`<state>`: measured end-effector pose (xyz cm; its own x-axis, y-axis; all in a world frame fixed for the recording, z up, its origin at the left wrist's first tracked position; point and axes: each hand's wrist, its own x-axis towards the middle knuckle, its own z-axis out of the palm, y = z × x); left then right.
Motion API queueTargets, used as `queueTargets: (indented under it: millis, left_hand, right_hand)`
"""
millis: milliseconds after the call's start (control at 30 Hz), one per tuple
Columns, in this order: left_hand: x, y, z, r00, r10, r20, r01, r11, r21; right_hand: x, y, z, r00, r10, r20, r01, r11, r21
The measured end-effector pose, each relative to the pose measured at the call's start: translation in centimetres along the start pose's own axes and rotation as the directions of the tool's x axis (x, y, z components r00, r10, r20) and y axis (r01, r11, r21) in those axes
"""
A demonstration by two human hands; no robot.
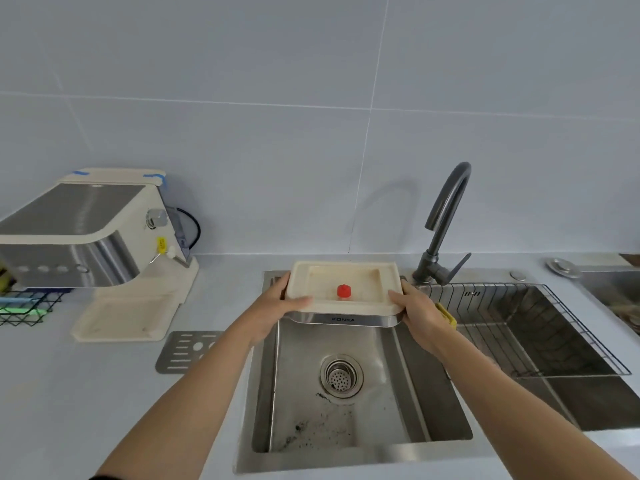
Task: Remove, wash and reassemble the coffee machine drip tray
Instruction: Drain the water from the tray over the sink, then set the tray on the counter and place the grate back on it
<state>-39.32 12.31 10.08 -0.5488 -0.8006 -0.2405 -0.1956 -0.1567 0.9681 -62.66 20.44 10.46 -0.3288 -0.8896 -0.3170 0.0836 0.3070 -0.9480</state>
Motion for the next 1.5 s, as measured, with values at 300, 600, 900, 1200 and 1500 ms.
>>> queueTargets:
  millis: [300,600,900,1200,1500]
  left_hand:
    - [-7.6,-2.3,-3.7,0.981,0.011,-0.195,-0.004,0.999,0.038]
    - [-15.3,-6.9,-10.4,0.955,-0.088,-0.284,0.105,0.994,0.043]
    - [-18.1,-12.4,-17.8,0.945,-0.162,-0.285,0.213,0.964,0.16]
    - [-17.1,-15.8,-22.5,0.943,-0.24,-0.232,0.306,0.898,0.316]
    - [-15.8,-17.1,-23.5,0.94,-0.255,-0.226,0.335,0.814,0.475]
  right_hand:
    - [-5.9,2.3,6.2,0.999,-0.001,0.035,0.002,0.999,-0.035]
    - [-9.9,4.7,15.8,0.992,0.034,0.124,-0.005,0.974,-0.228]
    - [-10.0,9.5,24.2,0.967,0.198,0.163,-0.147,0.948,-0.281]
    - [-8.7,12.5,28.7,0.939,0.343,0.034,-0.297,0.854,-0.428]
    - [-8.3,12.5,30.3,0.905,0.422,-0.054,-0.356,0.682,-0.639]
